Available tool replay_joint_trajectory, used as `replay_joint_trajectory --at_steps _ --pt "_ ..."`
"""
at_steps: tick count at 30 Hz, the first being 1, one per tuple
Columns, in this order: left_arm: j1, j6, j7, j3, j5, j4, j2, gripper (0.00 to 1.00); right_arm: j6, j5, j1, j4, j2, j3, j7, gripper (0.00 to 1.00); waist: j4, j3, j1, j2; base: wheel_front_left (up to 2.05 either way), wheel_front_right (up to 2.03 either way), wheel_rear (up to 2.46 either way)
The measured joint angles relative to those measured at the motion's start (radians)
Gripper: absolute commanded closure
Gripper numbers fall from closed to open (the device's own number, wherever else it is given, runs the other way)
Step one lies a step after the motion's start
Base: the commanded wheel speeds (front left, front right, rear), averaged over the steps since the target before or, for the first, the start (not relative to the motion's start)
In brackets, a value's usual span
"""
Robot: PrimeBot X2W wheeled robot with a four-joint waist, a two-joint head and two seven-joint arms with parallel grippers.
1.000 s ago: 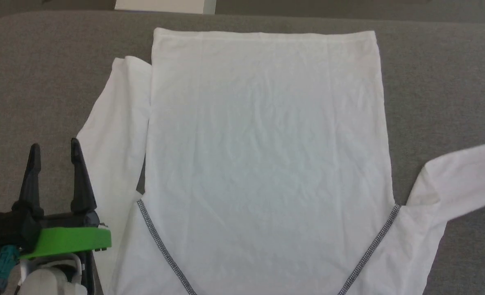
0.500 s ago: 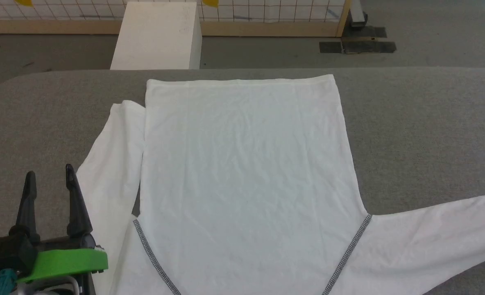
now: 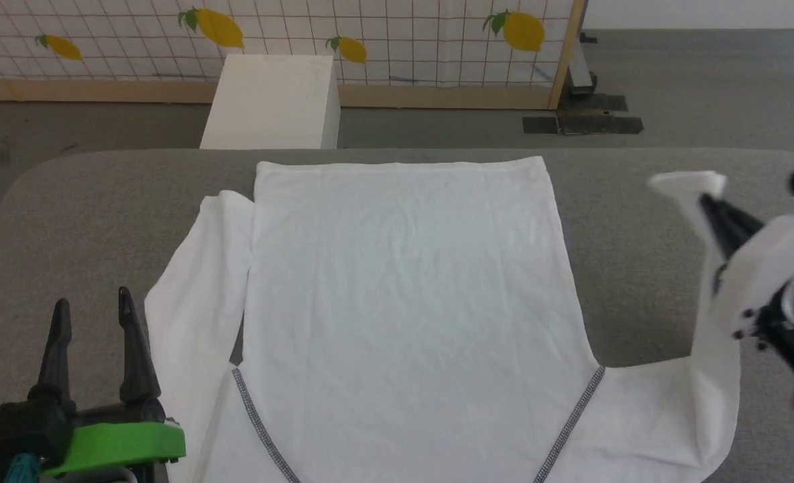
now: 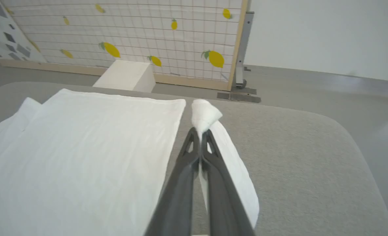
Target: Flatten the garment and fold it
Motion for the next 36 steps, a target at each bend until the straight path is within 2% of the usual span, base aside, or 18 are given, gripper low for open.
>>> replay_joint_trajectory --at_steps 4,8,17,22,25,26,27,28,31,36 --pt "0.009 0.001 0.0 -0.004 0.0 -0.001 0.0 0.0 0.0 0.038 0.002 -0.063 0.084 0.207 0.025 1.0 0.019 -0.008 0.0 0.0 0.0 0.0 0.0" --pt "0.009 0.001 0.0 -0.009 0.0 -0.003 0.0 0.0 0.0 0.091 -0.002 -0.036 0.161 0.359 0.02 1.0 0.04 -0.009 0.0 0.0 0.0 0.0 0.0" --pt "0.006 -0.005 0.0 -0.033 0.0 0.011 -0.001 0.0 0.0 0.143 -0.063 0.178 0.201 0.643 -0.054 1.0 0.112 0.001 0.0 0.0 0.0 0.0 0.0" --pt "0.005 -0.004 0.0 -0.042 -0.001 0.02 -0.001 0.0 0.0 0.201 -0.071 0.282 0.204 0.827 -0.046 1.0 0.157 0.01 0.0 0.0 0.0 0.0 0.0" --pt "0.005 -0.003 -0.001 -0.043 -0.009 0.026 -0.001 0.0 0.0 0.256 -0.07 0.325 0.196 0.902 -0.029 1.0 0.176 0.015 0.0 0.0 0.0 0.0 0.0" --pt "0.005 -0.003 -0.001 -0.042 -0.01 0.027 -0.001 0.0 0.0 0.27 -0.07 0.334 0.194 0.91 -0.029 0.81 0.179 0.016 0.0001 0.0 0.0 0.0 0.0" --pt "0.005 -0.001 -0.001 -0.043 -0.01 0.028 -0.001 0.0 0.0 0.285 -0.07 0.339 0.191 0.917 -0.034 0.03 0.182 0.018 0.0 0.0 0.0 0.0 0.0" --pt "0.005 0.0 -0.001 -0.043 -0.01 0.029 -0.001 0.0 0.0 0.293 -0.07 0.344 0.19 0.917 -0.052 0.0 0.184 0.02 0.0 0.0 0.0 0.0 0.0" --pt "0.005 0.005 -0.001 -0.043 -0.012 0.038 -0.001 0.0 0.0 0.335 -0.071 0.349 0.189 0.883 -0.087 0.0 0.181 0.02 0.0 0.0 0.0 0.0 0.0" --pt "0.005 0.007 -0.001 -0.042 -0.016 0.044 -0.001 0.0 0.0 0.338 -0.092 0.306 0.187 0.697 -0.228 0.0 0.163 0.013 0.0 0.0 0.0 0.0 0.0"
